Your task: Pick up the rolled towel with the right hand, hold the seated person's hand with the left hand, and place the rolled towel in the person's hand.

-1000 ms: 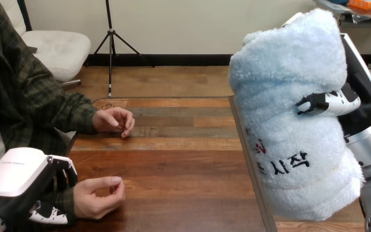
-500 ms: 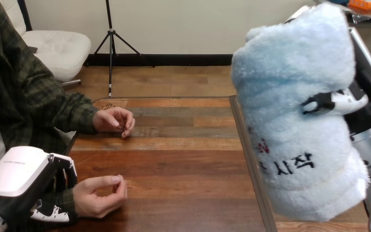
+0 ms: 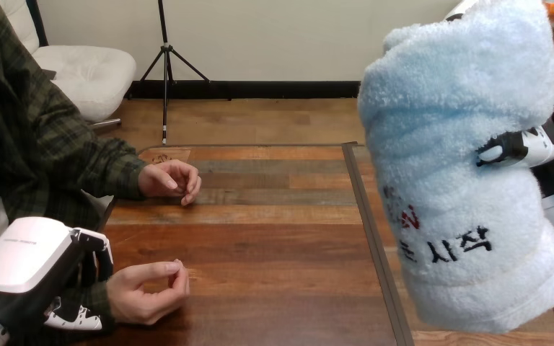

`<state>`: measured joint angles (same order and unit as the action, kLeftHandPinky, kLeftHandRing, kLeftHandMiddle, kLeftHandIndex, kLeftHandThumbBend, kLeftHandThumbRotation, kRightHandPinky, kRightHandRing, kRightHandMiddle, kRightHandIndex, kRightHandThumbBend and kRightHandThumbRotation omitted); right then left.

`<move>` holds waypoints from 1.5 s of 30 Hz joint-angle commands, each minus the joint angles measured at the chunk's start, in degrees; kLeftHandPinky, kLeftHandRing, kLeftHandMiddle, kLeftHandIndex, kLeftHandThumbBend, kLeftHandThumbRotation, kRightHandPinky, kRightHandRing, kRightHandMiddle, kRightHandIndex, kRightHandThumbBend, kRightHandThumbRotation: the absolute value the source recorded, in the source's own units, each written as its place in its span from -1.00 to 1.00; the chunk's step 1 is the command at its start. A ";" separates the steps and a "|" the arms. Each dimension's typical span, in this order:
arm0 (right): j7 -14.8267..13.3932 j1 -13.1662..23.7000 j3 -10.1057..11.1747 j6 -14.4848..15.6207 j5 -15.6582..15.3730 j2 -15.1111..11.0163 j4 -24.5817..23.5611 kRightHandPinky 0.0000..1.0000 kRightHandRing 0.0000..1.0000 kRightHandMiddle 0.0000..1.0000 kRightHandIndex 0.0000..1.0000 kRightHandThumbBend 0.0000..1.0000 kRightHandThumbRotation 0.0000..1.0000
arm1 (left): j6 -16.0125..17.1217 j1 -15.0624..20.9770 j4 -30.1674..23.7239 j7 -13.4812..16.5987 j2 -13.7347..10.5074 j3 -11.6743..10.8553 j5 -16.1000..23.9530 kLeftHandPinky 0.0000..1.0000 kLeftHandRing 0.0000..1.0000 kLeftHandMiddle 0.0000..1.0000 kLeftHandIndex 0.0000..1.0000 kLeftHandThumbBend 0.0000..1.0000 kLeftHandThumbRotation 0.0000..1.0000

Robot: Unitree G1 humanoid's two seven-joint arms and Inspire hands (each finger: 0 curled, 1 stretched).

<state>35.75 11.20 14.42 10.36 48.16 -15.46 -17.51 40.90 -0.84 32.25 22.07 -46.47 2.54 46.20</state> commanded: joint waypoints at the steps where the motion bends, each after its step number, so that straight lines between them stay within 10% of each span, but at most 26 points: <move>1: -0.46 2.11 1.60 0.12 1.54 -0.79 -1.64 -0.84 -0.71 -0.63 -0.66 0.61 -1.00 | 0.11 3.47 -0.25 0.98 -0.89 1.33 -0.26 -0.39 -0.36 -0.29 -0.26 0.71 -1.00; 17: -0.51 2.44 1.67 1.92 3.07 -2.30 -1.44 -0.85 -0.72 -0.64 -0.67 0.60 -1.00 | -0.86 2.78 -2.40 0.51 -0.92 1.36 -0.38 -0.36 -0.30 -0.22 -0.18 0.78 -1.00; 45: -0.47 3.05 2.24 3.68 4.49 -3.47 -1.52 -0.86 -0.74 -0.62 -0.67 0.64 -1.00 | -19.14 -1.75 -10.55 -7.89 -0.16 2.33 3.34 0.57 0.68 0.70 0.76 1.00 -0.35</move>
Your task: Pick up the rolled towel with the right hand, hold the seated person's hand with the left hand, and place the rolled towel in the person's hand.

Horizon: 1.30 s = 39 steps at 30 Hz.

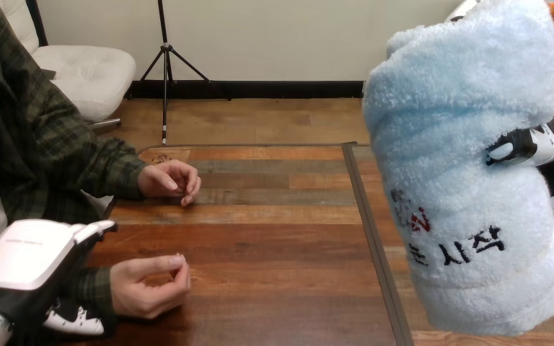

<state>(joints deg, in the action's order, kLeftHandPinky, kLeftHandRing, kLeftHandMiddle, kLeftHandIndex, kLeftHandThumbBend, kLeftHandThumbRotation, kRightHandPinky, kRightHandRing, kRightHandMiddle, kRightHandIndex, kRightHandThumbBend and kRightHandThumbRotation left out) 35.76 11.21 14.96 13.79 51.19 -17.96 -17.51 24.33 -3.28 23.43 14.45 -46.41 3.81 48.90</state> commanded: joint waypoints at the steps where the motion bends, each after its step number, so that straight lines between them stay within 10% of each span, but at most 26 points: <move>1: -0.54 3.03 1.72 0.29 1.47 -1.02 -1.52 -0.86 -0.74 -0.62 -0.67 0.64 -1.00 | -2.86 0.72 -1.67 -0.16 -0.12 1.24 0.79 0.57 0.68 0.70 0.76 1.00 -0.35; 39: 0.19 2.95 3.72 0.63 2.17 -2.84 -2.54 -0.84 -0.73 -0.59 -0.66 0.61 -1.00 | -9.48 8.67 15.56 9.62 5.86 11.55 1.92 0.57 0.60 0.63 0.66 1.00 -0.52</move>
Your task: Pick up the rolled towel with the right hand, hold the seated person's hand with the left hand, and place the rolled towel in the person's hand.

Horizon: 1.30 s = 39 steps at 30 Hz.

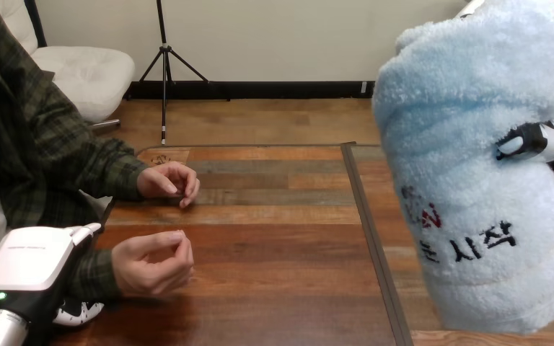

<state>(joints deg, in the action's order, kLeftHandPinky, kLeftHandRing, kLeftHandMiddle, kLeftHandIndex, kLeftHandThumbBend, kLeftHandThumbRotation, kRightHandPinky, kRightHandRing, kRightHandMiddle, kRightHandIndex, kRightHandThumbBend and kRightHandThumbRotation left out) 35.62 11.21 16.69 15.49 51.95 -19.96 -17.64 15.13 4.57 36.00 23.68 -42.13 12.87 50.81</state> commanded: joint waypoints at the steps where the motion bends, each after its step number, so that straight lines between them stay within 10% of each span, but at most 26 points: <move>1: 0.41 2.96 2.01 -1.20 1.34 -0.88 -2.37 -0.84 -0.73 -0.59 -0.66 0.61 -1.00 | -0.25 0.88 3.08 0.61 1.63 2.57 -0.06 0.56 0.59 0.62 0.65 1.00 -0.54; 19: 1.30 3.14 2.68 0.03 2.95 -1.67 -1.76 -0.83 -0.73 -0.58 -0.64 0.62 -1.00 | 6.68 3.96 11.57 10.61 3.93 3.28 -4.21 0.05 0.11 0.21 0.22 0.96 -0.94; 39: 0.51 3.84 1.03 -0.60 0.93 -0.31 -0.87 -0.83 -0.73 -0.60 -0.66 0.64 -1.00 | 10.10 4.09 8.33 7.09 3.58 2.28 -10.40 -0.38 -0.32 -0.22 -0.15 0.66 -1.00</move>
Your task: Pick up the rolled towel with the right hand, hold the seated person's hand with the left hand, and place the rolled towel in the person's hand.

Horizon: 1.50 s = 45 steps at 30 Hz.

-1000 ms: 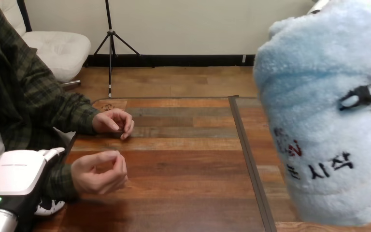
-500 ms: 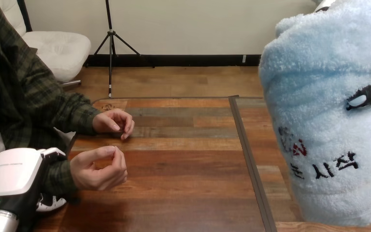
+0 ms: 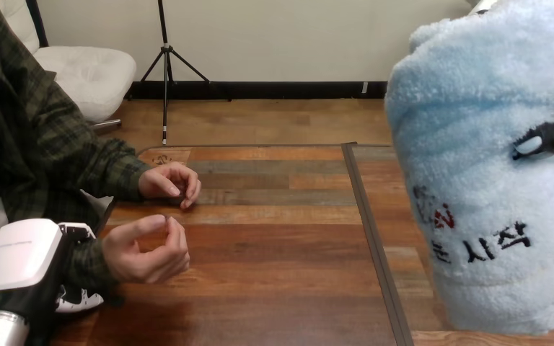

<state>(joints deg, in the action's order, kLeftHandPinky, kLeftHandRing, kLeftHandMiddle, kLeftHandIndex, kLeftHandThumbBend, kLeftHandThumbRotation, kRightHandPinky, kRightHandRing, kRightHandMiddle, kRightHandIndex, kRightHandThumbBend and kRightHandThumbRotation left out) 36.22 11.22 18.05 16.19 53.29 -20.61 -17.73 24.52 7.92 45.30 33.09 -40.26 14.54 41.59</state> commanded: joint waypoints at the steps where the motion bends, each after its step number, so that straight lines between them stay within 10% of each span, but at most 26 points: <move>1: 0.04 3.92 -0.43 -1.60 -0.71 0.49 -0.63 -0.84 -0.73 -0.60 -0.66 0.64 -1.00 | 0.68 0.70 -1.21 -2.46 1.69 0.57 -1.35 -0.38 -0.32 -0.22 -0.16 0.66 -1.00; 24: 1.00 7.34 -4.37 -3.55 -5.25 3.45 4.47 -0.86 -0.74 -0.62 -0.61 0.56 -1.00 | -1.00 -2.27 -11.57 -7.58 1.45 -2.79 -4.21 -0.38 -0.34 -0.25 -0.23 0.71 -1.00; 45: 4.43 11.54 -10.62 -11.90 -14.82 9.79 11.49 -0.81 -0.71 -0.57 -0.55 0.55 -1.00 | -3.23 -4.18 -18.91 -11.25 2.92 -4.89 -6.17 -0.37 -0.33 -0.25 -0.25 0.75 -1.00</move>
<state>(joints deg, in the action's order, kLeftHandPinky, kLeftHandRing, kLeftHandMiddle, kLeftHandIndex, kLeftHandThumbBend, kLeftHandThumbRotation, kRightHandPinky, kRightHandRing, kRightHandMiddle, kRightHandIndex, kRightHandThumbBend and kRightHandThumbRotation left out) 40.40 16.95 8.96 6.79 39.50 -13.03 -7.55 21.87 3.22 29.58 22.99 -39.30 10.06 36.40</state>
